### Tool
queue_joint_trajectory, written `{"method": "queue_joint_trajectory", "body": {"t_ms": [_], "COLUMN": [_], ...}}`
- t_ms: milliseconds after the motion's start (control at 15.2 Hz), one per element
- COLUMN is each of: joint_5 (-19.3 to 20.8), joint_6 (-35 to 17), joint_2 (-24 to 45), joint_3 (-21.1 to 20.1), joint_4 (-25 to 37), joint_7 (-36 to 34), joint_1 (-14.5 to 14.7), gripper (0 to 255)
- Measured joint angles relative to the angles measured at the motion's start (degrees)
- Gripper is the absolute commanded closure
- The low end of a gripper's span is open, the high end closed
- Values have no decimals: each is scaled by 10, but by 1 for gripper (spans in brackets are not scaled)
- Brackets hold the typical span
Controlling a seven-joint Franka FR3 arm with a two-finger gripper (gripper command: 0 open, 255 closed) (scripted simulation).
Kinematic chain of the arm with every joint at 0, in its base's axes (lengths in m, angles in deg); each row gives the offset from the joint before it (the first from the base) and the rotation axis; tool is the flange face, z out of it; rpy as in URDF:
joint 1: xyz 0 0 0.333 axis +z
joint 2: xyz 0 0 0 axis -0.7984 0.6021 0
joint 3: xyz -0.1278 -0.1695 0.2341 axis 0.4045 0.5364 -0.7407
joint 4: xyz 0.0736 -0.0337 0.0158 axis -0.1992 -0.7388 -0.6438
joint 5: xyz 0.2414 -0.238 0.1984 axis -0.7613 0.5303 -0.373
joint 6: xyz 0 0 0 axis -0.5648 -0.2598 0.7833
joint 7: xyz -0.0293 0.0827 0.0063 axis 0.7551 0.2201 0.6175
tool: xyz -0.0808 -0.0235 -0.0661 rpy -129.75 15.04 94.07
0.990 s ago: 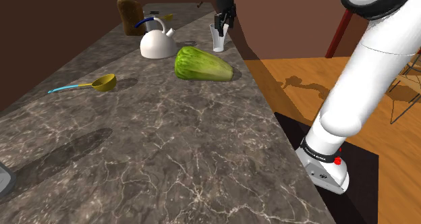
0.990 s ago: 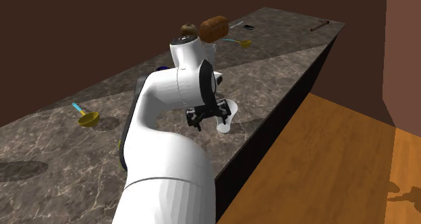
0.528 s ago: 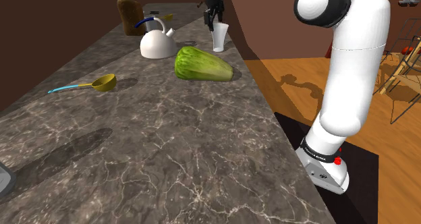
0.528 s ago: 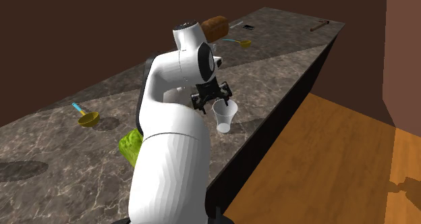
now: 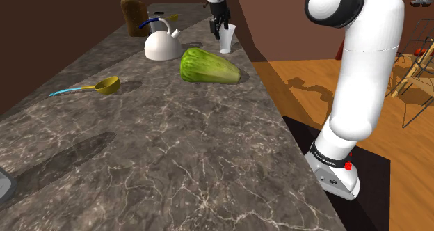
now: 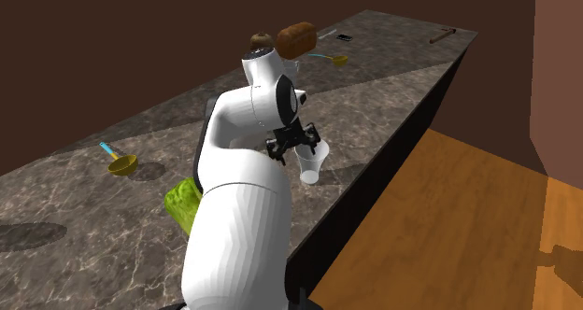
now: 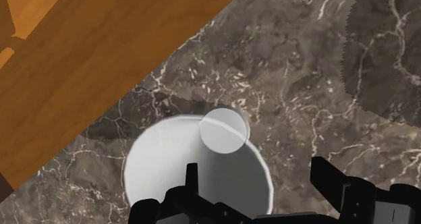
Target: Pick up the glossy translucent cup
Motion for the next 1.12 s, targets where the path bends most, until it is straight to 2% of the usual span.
{"method": "queue_joint_trajectory", "body": {"t_ms": [660,1122], "joint_5": [0,-2], "joint_6": [-4,44], "joint_2": [-1,11], "joint_3": [0,0], "joint_4": [-4,56], "joint_7": [-1,11], "joint_1": [0,0], "gripper": [255,255]}}
